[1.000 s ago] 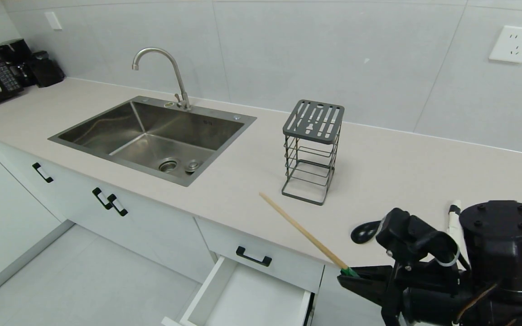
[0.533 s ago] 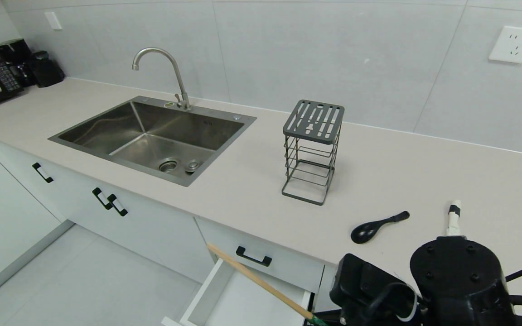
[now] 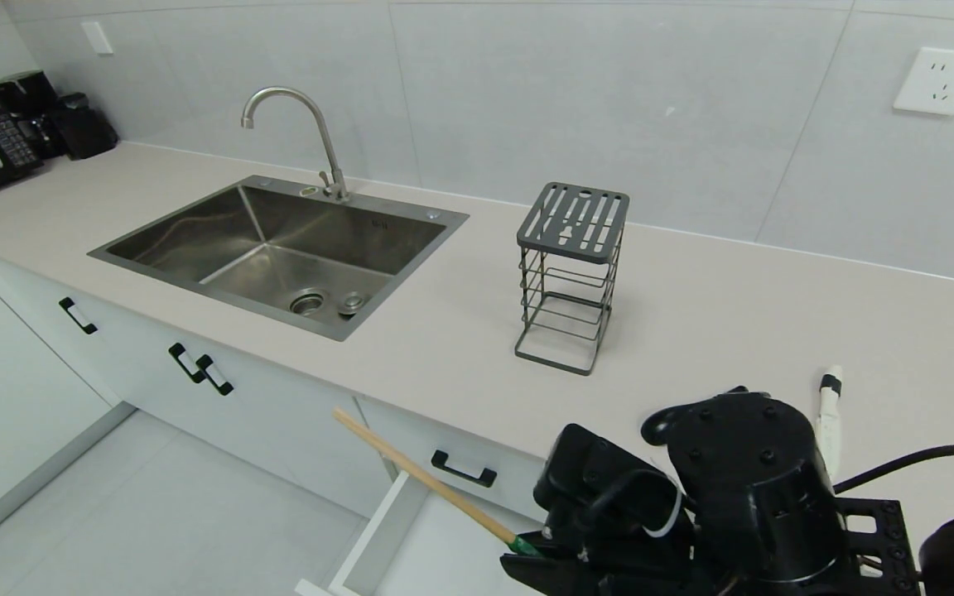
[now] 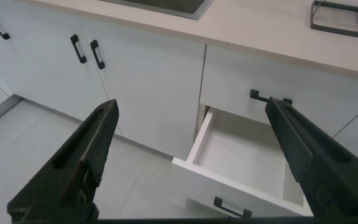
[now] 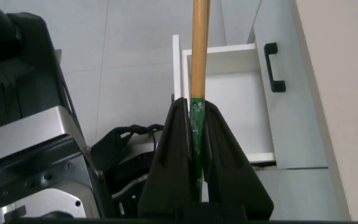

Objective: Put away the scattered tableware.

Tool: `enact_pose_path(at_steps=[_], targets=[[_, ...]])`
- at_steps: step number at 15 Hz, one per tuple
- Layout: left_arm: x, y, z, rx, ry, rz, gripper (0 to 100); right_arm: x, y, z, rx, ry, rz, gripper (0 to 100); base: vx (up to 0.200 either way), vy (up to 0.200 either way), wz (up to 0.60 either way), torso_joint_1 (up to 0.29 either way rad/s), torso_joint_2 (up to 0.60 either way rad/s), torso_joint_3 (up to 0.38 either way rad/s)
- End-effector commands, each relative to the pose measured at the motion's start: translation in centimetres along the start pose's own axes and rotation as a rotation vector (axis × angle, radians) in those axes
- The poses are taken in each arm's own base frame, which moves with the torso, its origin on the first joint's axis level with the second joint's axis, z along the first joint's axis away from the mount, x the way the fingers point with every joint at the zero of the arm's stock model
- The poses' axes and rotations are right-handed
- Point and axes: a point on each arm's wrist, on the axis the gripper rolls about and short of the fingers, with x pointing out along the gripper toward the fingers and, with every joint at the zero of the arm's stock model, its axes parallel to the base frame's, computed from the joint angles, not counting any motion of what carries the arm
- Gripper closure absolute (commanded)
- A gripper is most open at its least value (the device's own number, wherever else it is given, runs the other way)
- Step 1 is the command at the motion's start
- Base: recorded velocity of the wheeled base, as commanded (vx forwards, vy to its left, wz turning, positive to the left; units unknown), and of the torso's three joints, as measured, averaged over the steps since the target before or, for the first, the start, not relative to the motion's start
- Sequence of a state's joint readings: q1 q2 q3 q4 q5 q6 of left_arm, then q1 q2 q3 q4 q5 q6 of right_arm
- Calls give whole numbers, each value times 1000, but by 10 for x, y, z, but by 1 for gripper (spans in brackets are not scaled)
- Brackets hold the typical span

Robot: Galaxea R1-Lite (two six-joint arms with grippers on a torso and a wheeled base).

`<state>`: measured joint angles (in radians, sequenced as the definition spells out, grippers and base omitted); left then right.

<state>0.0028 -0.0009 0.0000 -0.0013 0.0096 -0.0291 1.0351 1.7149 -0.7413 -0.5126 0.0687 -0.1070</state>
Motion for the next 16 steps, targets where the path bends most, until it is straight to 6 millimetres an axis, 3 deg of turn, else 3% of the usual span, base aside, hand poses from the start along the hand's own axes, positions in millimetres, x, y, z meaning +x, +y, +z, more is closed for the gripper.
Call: enact_pose_path(at_steps=[1, 4, 7, 16], targets=[[0, 0, 0, 0, 1, 0, 0, 13, -3, 13, -2, -31, -4, 100, 0, 0, 0, 0, 0, 0], [0, 0, 0, 0, 1, 0, 0, 25, -5, 33, -7, -89, -7, 100, 0, 0, 0, 0, 0, 0], [0, 0, 0, 0, 1, 0, 0, 28, -5, 30, -6, -79, -6, 100, 0, 0, 0, -109, 212, 106], [0, 0, 0, 0, 1, 1, 0, 31, 9, 27, -20, 1, 10, 100, 0, 0, 0, -270, 531, 260]])
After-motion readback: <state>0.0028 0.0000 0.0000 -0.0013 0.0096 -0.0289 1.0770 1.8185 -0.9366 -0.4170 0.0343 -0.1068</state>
